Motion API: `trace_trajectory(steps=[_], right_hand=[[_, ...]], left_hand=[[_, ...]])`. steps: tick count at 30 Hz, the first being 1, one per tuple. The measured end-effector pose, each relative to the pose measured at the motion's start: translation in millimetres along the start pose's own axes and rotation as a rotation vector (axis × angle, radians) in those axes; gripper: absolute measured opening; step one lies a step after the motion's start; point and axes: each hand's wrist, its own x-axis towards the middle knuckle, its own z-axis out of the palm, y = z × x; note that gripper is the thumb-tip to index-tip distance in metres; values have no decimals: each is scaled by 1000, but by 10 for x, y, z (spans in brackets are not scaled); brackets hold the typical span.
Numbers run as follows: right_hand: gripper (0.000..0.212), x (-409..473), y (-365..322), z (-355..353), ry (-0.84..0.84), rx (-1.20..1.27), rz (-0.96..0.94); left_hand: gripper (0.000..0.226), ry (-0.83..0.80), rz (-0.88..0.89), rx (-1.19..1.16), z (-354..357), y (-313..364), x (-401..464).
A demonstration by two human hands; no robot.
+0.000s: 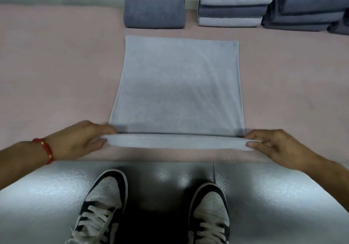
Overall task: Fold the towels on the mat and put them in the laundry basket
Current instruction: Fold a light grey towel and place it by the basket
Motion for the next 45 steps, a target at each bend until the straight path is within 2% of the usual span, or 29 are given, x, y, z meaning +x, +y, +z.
trace_trajectory(steps=[2, 4, 5, 8, 10, 15, 20, 25, 28, 37, 39, 40, 42, 44, 45], right_hand=[[8, 119, -42, -39, 162, 190, 96], [6, 283, -83, -99, 328, 349, 148], [10, 372, -94, -131, 399, 408, 157], [14, 646, -125, -218, 489, 495, 155], [15, 842, -135, -269, 529, 491, 155], [15, 1456, -178, -544, 700, 261, 121], [25, 2174, -175, -866, 719, 183, 150], [26, 2681, -30, -954, 763, 157, 186], [27, 2860, 72, -912, 786, 64, 202], [32, 3047, 170, -746, 933, -75, 271], [36, 3047, 94, -729, 941, -214, 266], [39, 3037, 30, -684, 944, -301, 213], [47, 2989, -176, -489, 879, -399, 34], [57, 2942, -344, -178, 622, -464, -110], [61, 2928, -379, -29, 480, -513, -122]], left_hand=[[29, 177, -204, -285, -91, -1, 125], [8, 388, -343, -530, -188, 18, 296], [5, 459, -385, -653, -219, 48, 389], [19, 601, -440, -881, -249, 33, 684], [23, 670, -444, -868, -297, 46, 880], [28, 812, -440, -720, -547, -64, 1406], [32, 906, -529, -526, -937, -485, 1998], [27, 871, -578, -290, -1023, -794, 2530], [33, 824, -630, -170, -972, -928, 2700], [43, 835, -695, -29, -937, -1013, 2869], [43, 851, -683, 134, -925, -889, 2845], [45, 858, -620, 279, -870, -793, 2819], [48, 787, -402, 497, -652, -510, 2777], [55, 580, -266, 530, -396, -317, 2815], [59, 485, -274, 496, -301, -285, 2858]])
